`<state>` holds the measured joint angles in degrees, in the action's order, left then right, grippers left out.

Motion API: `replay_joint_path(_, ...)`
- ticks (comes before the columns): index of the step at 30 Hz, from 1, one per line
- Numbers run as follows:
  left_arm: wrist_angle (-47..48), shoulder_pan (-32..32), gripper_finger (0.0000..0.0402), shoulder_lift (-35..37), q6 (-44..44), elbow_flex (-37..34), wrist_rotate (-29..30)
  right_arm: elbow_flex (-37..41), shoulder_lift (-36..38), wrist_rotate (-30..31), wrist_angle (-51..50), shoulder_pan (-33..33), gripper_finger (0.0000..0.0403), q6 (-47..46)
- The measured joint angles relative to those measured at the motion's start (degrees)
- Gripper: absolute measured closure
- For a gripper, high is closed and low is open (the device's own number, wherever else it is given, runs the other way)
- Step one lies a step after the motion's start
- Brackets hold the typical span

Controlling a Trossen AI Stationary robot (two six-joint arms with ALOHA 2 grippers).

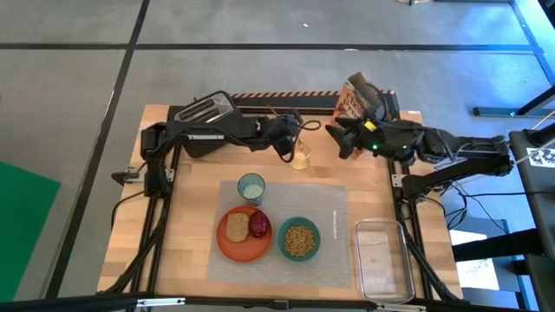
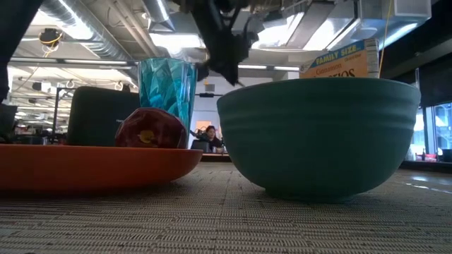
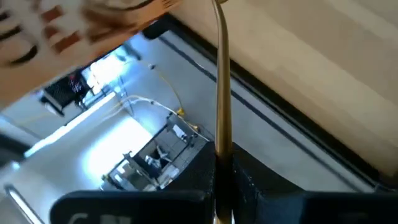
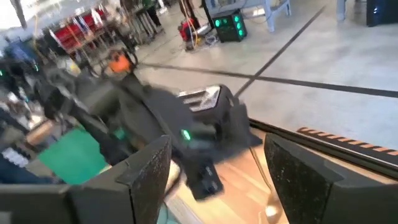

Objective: Arrange a breakfast setting
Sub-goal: Put the spoon in the cup

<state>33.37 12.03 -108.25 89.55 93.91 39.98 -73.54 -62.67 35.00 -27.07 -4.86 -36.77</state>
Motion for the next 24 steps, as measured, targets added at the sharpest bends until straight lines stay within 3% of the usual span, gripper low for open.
replay_joint_path(8,-2.4,0.3,0.0385,-3.6,10.3,0.0,-0.9,0.0,1.8,1.4,-0.7,0.0,0.0153,-0.5)
replay_joint_path(14,-9.5,0.7,0.0364,-3.9,13.6,0.0,-0.6,0.0,1.7,1.5,-1.0,0.0,0.0153,-0.5)
replay_joint_path(24,-10.0,0.0,0.0354,-4.0,17.3,0.0,-3.1,0.0,1.8,1.4,-1.0,0.0,0.0153,-0.5)
